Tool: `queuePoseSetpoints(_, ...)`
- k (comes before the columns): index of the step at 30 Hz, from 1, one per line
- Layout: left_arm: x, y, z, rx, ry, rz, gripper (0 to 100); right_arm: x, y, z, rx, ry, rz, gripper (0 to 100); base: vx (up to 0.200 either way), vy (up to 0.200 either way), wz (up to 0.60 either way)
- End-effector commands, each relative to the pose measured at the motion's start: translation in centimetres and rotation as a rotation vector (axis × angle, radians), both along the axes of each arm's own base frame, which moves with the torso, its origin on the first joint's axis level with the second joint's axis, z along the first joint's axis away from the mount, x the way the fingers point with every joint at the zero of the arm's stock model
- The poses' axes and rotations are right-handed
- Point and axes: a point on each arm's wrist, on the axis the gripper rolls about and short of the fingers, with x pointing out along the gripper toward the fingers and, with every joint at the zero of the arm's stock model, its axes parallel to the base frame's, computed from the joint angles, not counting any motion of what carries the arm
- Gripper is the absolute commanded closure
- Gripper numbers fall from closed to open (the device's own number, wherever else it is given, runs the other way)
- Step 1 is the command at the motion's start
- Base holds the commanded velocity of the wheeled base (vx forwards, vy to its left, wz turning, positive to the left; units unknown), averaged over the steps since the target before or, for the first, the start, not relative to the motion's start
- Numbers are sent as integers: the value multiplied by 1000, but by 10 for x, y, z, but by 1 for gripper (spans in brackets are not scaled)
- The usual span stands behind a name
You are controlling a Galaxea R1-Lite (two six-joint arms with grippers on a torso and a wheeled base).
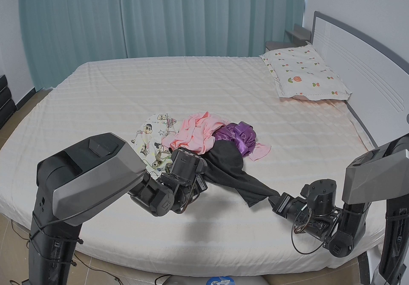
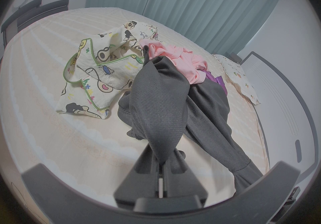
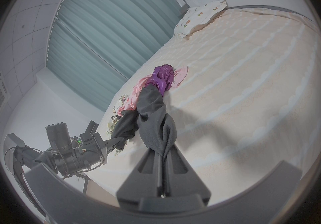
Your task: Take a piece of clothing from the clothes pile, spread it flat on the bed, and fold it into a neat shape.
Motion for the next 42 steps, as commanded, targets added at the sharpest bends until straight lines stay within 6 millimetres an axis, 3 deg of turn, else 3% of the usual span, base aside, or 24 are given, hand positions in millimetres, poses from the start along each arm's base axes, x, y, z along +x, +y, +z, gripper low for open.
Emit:
queuePoseSetpoints(1, -131, 107, 202, -555, -319, -67, 100, -27, 2, 157, 215, -549, 210, 100, 0, 0, 0)
queuePoseSetpoints(14, -134, 109, 200, -569, -325, -78, 100, -27, 2, 151, 201, -529, 205, 100, 0, 0, 0)
queuePoseSetpoints(26, -128, 110, 196, -574, -327, -62, 100, -26, -2, 160, 223, -562, 172, 100, 0, 0, 0)
queuePoseSetpoints(34, -127, 114, 196, -596, -324, -33, 100, -23, -7, 174, 246, -612, 105, 100, 0, 0, 0)
queuePoseSetpoints(36, -127, 115, 197, -618, -318, -25, 100, -27, -10, 185, 271, -646, 100, 100, 0, 0, 0)
queuePoseSetpoints(37, -128, 116, 196, -624, -312, -19, 100, -33, -14, 199, 309, -691, 87, 100, 0, 0, 0)
queuePoseSetpoints(42, -129, 117, 194, -620, -304, -20, 100, -41, -28, 222, 351, -772, 48, 100, 0, 0, 0)
